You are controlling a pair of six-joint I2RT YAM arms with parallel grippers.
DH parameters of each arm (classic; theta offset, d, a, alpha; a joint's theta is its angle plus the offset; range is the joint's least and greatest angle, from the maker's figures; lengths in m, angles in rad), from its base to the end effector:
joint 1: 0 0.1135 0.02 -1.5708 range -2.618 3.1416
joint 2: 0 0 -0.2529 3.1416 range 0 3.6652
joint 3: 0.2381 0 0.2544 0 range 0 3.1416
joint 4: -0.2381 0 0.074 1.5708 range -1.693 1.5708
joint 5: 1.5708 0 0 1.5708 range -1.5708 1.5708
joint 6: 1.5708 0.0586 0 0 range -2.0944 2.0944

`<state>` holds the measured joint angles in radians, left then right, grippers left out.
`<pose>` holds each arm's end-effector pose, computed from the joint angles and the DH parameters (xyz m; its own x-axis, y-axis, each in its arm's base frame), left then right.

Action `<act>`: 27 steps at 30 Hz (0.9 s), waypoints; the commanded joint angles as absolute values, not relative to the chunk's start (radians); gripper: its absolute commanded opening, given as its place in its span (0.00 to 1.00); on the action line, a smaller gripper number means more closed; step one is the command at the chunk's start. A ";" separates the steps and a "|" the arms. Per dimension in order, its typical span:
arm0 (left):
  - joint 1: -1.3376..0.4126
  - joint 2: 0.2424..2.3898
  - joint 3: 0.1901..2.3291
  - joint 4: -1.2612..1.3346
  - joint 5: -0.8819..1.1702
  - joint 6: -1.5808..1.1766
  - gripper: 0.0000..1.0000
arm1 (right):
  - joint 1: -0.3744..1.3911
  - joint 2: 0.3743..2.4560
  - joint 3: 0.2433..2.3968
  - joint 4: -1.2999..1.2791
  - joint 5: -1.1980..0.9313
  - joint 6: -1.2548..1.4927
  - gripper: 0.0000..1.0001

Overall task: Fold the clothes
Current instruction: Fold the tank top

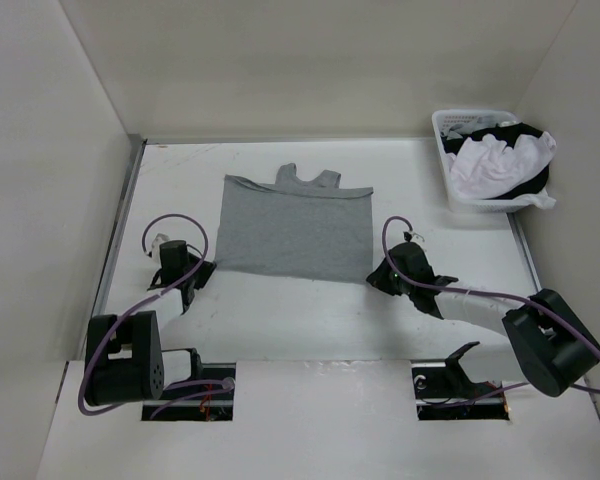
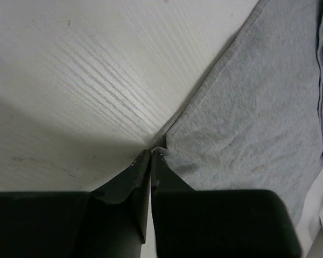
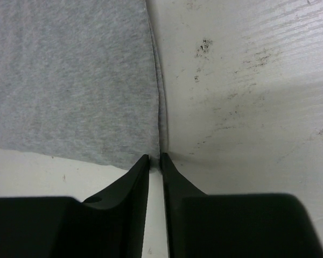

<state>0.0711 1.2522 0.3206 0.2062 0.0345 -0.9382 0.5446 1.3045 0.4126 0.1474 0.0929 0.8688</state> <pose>0.2352 0.0147 0.1031 -0.3548 -0.8333 -0.4239 -0.5605 0.5525 -0.6170 0.2190 0.1263 0.1131 -0.7236 0.4506 -0.5229 0.1471 0.8408 0.5210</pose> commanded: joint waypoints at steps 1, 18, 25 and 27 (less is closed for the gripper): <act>0.071 1.215 0.318 0.158 0.028 -0.931 0.00 | 0.551 1.312 0.423 0.166 0.095 0.877 0.17; 0.032 0.580 0.619 -0.268 0.012 -0.899 0.00 | 0.714 0.646 0.638 -0.340 0.356 0.738 0.05; -0.083 0.492 1.042 -0.420 -0.095 -0.861 0.00 | 1.023 0.532 1.064 -0.618 0.650 0.640 0.05; -0.091 0.491 1.156 -0.455 -0.110 -0.844 0.00 | 1.140 0.541 1.168 -0.650 0.740 0.623 0.05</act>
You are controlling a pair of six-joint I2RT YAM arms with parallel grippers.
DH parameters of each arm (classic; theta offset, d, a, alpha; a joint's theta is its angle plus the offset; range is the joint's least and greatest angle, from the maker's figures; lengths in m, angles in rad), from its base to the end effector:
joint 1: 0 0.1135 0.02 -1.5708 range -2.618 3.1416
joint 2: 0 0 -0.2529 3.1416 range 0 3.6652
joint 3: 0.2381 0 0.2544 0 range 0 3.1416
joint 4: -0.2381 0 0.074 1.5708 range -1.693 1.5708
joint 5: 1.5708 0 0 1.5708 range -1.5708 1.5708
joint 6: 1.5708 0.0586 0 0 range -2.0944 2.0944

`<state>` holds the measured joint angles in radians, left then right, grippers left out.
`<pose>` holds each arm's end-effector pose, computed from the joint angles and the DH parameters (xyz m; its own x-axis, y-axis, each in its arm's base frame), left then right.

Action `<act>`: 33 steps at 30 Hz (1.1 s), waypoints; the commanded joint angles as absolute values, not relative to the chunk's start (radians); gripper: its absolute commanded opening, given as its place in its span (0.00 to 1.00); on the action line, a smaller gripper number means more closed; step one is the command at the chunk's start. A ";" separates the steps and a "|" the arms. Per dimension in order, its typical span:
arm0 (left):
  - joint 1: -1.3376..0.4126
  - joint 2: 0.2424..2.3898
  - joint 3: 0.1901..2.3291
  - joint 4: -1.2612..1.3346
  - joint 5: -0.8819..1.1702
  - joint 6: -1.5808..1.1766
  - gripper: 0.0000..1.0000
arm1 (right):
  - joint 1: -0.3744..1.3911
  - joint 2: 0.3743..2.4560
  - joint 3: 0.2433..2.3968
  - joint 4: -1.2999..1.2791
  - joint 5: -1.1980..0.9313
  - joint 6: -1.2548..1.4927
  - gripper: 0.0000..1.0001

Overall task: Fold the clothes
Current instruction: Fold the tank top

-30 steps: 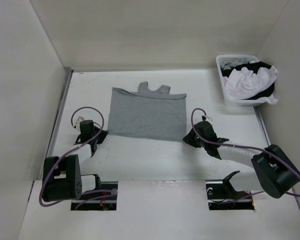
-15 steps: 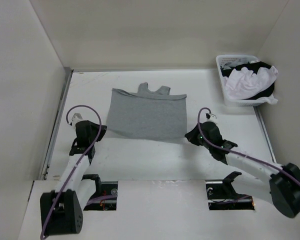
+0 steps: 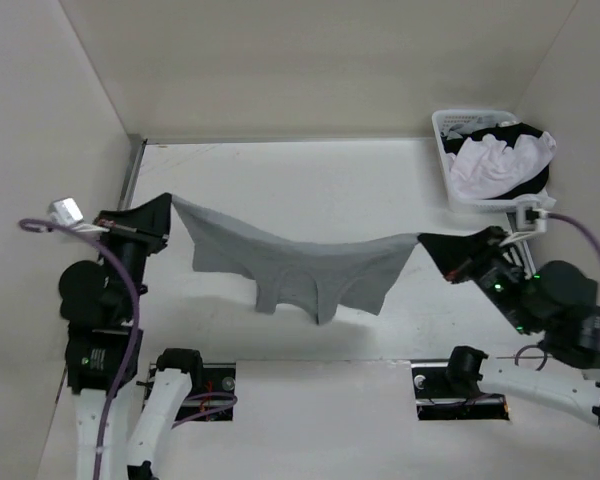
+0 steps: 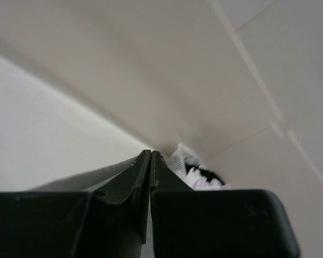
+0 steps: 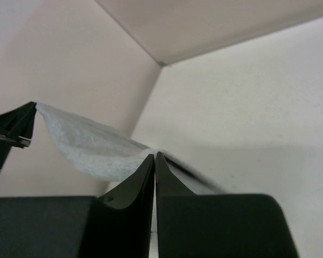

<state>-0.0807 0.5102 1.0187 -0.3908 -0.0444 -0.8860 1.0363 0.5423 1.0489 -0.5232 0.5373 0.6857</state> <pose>0.1175 -0.0069 0.4253 0.0457 -0.7800 -0.6241 0.1138 0.6248 -0.7725 0.0843 0.0835 0.4144 -0.3096 0.5449 -0.7792 -0.3651 0.6886 0.6266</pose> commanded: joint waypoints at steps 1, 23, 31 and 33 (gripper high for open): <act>-0.093 0.491 1.189 -0.466 -0.110 -0.839 0.00 | 1.200 0.551 1.214 -0.664 0.786 0.617 0.04; -0.077 1.229 0.852 0.093 -0.183 -0.905 0.00 | 0.298 1.297 0.992 -0.034 -0.064 0.664 0.07; -0.031 1.690 1.141 0.186 -0.117 -0.907 0.00 | 0.188 1.860 1.543 -0.138 -0.158 0.604 0.07; -0.022 1.741 1.198 0.178 -0.114 -0.900 0.00 | 0.176 1.936 1.642 -0.178 -0.158 0.592 0.07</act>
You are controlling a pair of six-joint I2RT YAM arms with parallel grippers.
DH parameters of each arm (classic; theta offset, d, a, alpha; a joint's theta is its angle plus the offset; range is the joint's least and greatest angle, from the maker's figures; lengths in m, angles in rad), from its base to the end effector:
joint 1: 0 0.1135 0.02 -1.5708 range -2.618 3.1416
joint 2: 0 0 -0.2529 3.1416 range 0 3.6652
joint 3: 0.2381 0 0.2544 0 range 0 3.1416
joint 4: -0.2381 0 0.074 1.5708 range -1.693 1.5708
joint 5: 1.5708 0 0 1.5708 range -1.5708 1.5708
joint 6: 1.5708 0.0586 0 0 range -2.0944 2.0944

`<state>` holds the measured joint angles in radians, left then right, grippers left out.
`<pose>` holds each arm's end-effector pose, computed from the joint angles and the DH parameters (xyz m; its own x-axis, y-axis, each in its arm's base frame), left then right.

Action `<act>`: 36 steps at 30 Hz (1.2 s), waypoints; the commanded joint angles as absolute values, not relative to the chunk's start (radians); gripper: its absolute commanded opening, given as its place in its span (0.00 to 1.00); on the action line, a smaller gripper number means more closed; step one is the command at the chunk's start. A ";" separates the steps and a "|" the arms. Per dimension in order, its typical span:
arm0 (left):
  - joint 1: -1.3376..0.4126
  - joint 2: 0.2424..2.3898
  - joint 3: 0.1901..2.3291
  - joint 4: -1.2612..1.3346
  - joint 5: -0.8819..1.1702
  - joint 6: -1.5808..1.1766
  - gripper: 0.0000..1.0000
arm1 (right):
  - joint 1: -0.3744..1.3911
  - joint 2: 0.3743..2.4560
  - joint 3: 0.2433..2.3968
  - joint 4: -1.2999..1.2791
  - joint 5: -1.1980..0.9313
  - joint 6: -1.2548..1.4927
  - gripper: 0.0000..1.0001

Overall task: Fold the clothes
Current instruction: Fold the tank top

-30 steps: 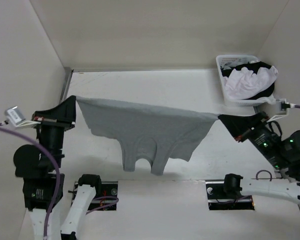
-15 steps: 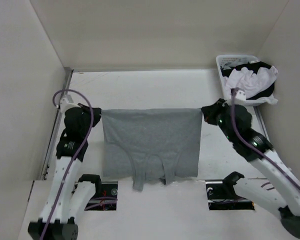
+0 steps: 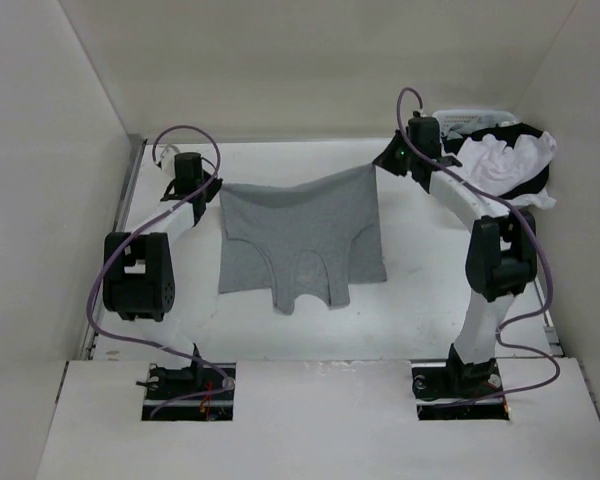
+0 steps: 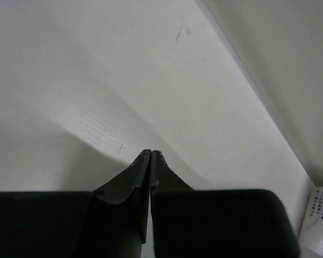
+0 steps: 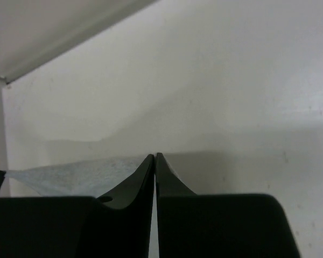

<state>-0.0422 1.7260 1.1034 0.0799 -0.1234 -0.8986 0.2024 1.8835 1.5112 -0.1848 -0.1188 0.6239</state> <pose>0.4080 -0.0100 0.1997 -0.2717 -0.7657 -0.5830 -0.4432 0.6372 -0.6304 0.4513 0.0997 0.2502 -0.5945 0.4702 -0.6523 0.0606 0.8351 0.5467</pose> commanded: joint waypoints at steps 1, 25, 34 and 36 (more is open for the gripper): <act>-0.018 1.750 1.215 0.176 -0.106 -0.902 0.00 | 0.171 1.953 1.670 -0.190 -0.158 0.589 0.07; -0.050 1.031 0.529 0.155 -0.063 -0.977 0.00 | 0.137 1.496 0.934 0.087 -0.120 0.664 0.06; -0.039 0.881 0.266 0.121 -0.020 -0.968 0.00 | 0.133 1.500 0.798 0.115 -0.087 0.701 0.07; -0.031 0.841 0.218 0.120 -0.003 -0.973 0.01 | 0.133 1.500 0.773 0.117 -0.075 0.713 0.08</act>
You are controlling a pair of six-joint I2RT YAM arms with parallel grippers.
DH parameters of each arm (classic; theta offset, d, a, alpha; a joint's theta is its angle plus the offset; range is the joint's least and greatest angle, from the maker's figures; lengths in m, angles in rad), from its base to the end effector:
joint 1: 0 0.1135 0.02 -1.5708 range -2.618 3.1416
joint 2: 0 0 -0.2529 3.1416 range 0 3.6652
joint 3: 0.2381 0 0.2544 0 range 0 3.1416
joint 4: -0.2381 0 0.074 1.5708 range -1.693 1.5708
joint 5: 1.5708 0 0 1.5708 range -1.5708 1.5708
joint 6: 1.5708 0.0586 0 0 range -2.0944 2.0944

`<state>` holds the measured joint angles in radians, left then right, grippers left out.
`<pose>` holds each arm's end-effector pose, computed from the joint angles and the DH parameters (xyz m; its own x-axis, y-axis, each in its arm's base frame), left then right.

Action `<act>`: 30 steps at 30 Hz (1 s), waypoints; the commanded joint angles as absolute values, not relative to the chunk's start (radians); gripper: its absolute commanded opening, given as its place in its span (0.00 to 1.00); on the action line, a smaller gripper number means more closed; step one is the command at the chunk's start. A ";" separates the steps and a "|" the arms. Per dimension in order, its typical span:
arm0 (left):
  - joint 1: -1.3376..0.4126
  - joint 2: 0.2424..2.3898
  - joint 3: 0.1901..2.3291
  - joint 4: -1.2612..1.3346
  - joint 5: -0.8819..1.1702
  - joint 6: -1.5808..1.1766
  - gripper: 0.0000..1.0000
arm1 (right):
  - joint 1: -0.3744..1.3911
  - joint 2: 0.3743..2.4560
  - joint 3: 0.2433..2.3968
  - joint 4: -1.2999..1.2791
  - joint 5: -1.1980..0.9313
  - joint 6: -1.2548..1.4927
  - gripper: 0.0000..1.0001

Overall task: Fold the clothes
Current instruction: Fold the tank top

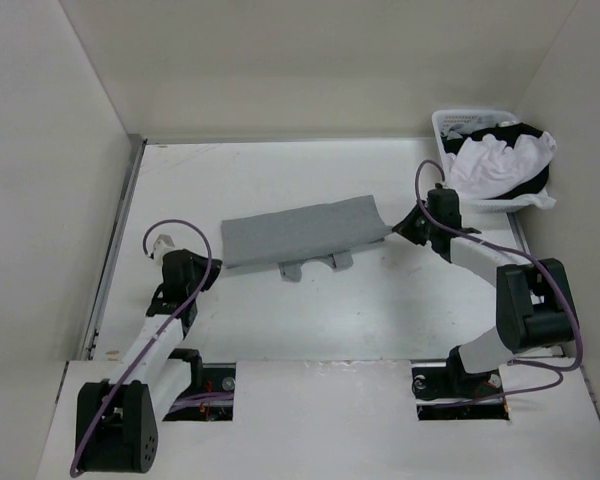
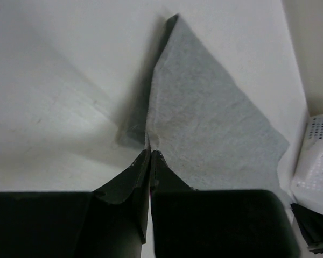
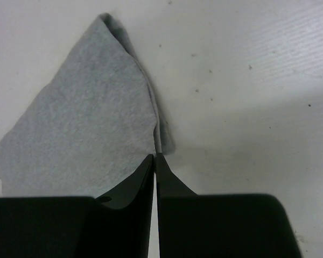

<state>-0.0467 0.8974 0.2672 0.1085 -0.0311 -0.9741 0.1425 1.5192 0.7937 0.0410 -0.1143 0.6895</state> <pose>0.2122 -0.0081 0.1479 -0.2961 -0.8139 -0.5000 -0.4007 0.5810 -0.7084 0.3298 0.0541 0.1633 -0.6283 0.5483 -0.5519 0.2218 0.8062 0.5485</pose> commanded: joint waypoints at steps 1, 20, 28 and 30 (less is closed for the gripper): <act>-0.025 0.821 0.203 0.109 0.003 -0.974 0.01 | 0.133 1.500 0.762 0.117 -0.071 0.716 0.08; -0.489 1.064 0.510 0.155 -0.179 -0.976 0.18 | 0.191 1.543 0.808 0.104 -0.130 0.653 0.51; -0.657 1.547 0.687 0.362 -0.111 -1.025 0.20 | 0.191 1.660 0.857 0.126 -0.150 0.663 0.53; -0.644 1.580 0.654 0.383 -0.074 -1.040 0.20 | 0.191 1.664 0.850 0.132 -0.149 0.666 0.54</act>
